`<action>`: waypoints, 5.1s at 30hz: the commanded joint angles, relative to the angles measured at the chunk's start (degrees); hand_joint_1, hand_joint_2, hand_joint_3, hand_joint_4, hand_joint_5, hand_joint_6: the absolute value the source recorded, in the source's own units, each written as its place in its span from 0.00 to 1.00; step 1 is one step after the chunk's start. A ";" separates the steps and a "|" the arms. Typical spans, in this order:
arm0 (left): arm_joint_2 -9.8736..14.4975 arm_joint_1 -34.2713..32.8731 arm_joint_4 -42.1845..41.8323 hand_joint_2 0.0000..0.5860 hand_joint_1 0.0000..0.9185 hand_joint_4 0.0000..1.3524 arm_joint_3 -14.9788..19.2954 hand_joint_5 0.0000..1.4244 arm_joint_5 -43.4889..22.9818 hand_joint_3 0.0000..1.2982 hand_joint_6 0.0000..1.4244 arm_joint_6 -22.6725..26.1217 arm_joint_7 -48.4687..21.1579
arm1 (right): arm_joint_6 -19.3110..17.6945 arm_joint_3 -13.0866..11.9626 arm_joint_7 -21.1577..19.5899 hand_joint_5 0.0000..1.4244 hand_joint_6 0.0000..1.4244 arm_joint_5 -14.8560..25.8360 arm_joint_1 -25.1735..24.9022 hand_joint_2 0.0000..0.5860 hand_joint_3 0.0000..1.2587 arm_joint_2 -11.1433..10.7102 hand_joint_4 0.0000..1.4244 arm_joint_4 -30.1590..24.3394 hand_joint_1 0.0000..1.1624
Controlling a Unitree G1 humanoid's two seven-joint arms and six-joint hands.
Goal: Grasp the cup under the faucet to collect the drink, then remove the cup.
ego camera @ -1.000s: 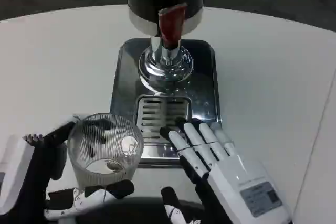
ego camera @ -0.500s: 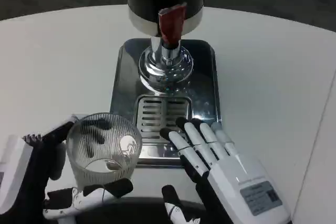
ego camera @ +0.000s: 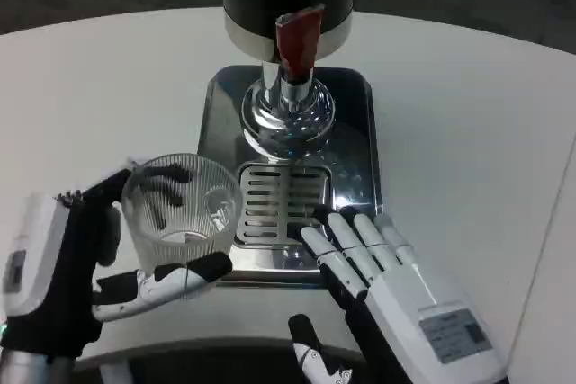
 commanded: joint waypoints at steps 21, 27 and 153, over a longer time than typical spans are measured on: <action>0.97 -25.77 30.89 0.20 0.52 0.81 -15.48 0.90 10.64 0.75 0.98 2.13 19.59 | 0.93 -7.05 0.64 0.02 0.01 2.64 -0.65 0.89 0.08 -1.83 0.02 -1.23 0.27; -0.66 -30.18 37.26 0.20 0.52 0.81 -18.45 0.91 10.54 0.75 0.98 2.51 22.24 | 0.88 -5.73 1.31 0.02 0.02 2.68 1.21 0.89 0.08 -1.62 0.02 -2.94 0.27; 7.40 -34.25 -4.99 0.19 0.00 0.00 -6.33 0.02 -48.86 0.00 0.02 25.87 -66.79 | 4.21 -3.65 4.47 0.12 0.19 2.62 7.58 0.86 0.12 3.38 0.07 -8.42 0.32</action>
